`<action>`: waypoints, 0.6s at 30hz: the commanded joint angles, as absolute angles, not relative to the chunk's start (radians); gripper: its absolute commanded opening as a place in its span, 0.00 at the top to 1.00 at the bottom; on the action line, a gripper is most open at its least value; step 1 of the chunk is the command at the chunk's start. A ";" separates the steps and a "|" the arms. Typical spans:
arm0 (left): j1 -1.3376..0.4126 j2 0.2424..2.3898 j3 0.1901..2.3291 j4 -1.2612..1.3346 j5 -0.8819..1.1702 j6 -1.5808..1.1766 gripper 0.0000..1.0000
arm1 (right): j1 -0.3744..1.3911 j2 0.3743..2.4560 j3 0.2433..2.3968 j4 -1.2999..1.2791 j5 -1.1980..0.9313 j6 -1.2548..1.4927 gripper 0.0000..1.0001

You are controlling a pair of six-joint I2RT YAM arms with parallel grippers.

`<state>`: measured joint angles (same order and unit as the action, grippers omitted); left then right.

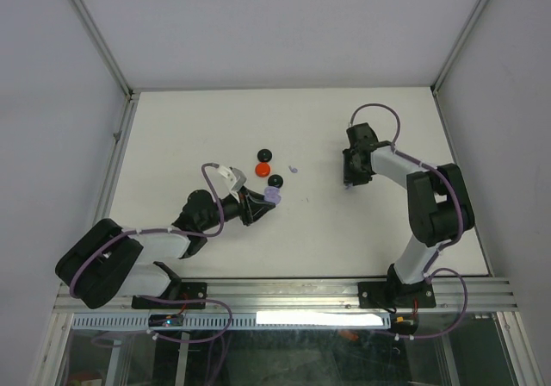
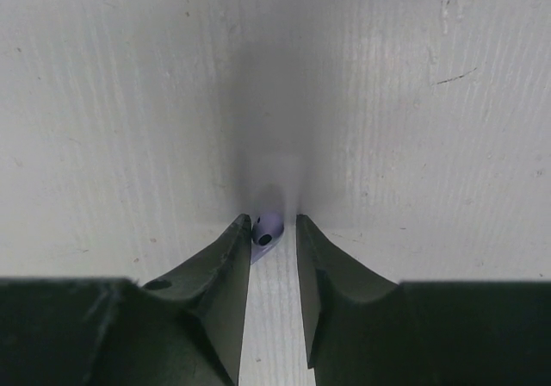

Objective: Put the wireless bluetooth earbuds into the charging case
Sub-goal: Pick up the earbud from the center of the board.

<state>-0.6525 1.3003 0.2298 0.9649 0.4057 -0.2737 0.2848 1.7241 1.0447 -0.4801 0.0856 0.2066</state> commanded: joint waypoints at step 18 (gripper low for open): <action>-0.646 1.359 0.267 1.170 0.459 -0.291 1.00 | 0.397 1.483 1.130 -0.535 0.137 0.177 0.85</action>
